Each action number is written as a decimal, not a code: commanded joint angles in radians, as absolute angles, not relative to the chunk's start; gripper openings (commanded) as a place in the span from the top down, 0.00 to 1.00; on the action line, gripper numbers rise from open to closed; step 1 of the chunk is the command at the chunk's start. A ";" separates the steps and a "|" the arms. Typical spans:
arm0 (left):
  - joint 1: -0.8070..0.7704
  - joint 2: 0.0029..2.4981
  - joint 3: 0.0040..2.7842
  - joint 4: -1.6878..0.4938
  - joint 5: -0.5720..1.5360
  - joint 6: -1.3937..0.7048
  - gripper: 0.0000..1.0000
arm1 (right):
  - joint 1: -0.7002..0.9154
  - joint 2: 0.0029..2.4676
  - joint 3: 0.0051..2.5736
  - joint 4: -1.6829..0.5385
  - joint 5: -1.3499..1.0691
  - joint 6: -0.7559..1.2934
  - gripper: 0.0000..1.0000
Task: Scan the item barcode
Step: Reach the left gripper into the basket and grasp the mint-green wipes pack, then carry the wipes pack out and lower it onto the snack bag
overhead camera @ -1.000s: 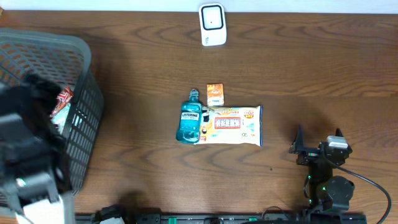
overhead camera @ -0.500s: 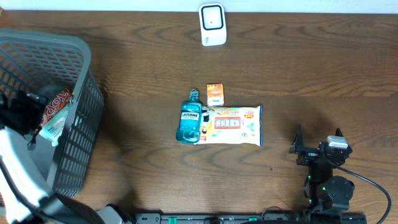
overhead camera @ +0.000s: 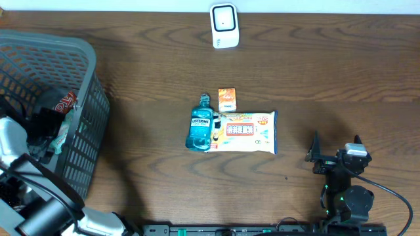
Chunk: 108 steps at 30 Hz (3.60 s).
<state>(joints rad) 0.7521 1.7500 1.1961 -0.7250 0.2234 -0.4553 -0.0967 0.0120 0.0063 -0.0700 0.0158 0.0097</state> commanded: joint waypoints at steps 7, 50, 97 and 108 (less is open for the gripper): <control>0.756 1.841 1.195 -0.669 0.137 -0.438 0.00 | -0.090 0.009 0.006 -0.073 0.020 -0.006 0.01; -0.014 1.075 1.247 -0.484 0.674 -0.496 0.93 | -0.090 0.009 0.006 -0.073 0.020 -0.006 0.01; -0.707 1.848 1.248 0.004 0.318 -0.536 0.92 | -0.090 0.009 0.006 -0.073 0.020 -0.006 0.01; -0.752 1.869 1.248 -0.180 0.394 -0.562 0.92 | -0.090 0.009 0.006 -0.073 0.020 -0.006 0.01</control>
